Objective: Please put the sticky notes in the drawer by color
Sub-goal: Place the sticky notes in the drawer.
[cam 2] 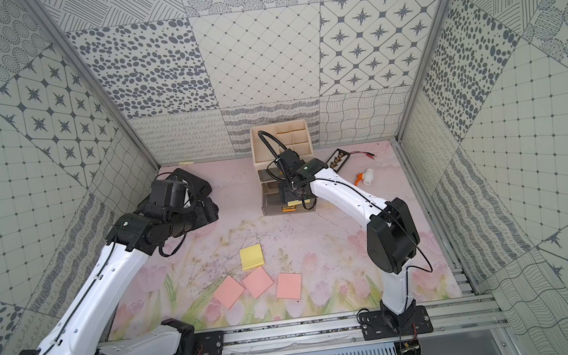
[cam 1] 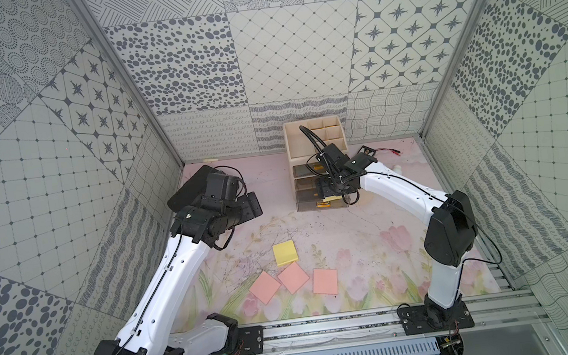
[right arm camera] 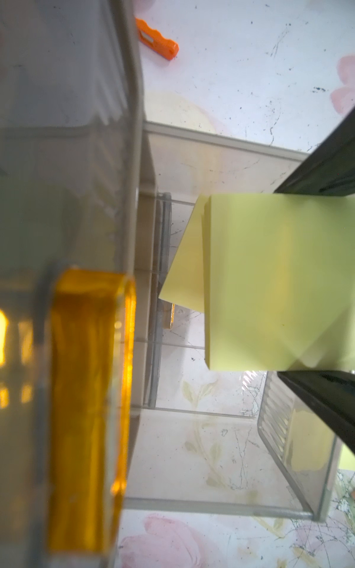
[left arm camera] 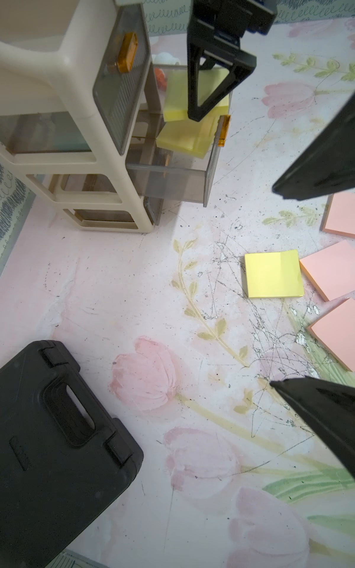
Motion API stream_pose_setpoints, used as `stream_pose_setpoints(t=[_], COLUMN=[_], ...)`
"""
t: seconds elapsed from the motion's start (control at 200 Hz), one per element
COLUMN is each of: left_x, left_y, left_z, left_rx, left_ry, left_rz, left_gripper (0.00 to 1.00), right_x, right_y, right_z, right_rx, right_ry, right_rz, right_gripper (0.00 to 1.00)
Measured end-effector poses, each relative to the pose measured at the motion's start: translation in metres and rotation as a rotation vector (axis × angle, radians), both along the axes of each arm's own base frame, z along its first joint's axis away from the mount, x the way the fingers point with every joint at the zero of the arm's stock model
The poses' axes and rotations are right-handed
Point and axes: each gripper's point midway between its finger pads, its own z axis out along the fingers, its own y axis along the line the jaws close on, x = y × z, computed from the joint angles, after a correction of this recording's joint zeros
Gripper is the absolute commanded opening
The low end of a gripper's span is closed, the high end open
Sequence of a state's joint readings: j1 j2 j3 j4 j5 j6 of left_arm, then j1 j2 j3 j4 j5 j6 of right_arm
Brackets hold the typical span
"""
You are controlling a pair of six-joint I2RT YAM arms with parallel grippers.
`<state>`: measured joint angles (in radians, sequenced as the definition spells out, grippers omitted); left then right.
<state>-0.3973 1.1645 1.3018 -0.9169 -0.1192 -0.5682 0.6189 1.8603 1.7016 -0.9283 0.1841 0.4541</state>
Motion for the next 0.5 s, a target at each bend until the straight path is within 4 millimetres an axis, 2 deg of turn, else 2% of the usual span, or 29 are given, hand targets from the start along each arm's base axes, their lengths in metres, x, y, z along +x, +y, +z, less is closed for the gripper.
stream_pose_setpoints(t=[0.275,0.5], left_x=[0.000,-0.001], left_y=[0.000,0.000], left_z=[-0.001,-0.004], left_rx=[0.001,0.003], left_ry=[0.003,0.008], left_rz=[0.000,0.000], left_gripper=[0.93,0.93], right_x=[0.003,0.012], right_y=[-0.001,0.000], right_z=[0.007,0.030], right_rx=[-0.001,0.004], right_ry=[-0.013,-0.072], right_rz=[-0.004,0.000], right_gripper=[0.92,0.85])
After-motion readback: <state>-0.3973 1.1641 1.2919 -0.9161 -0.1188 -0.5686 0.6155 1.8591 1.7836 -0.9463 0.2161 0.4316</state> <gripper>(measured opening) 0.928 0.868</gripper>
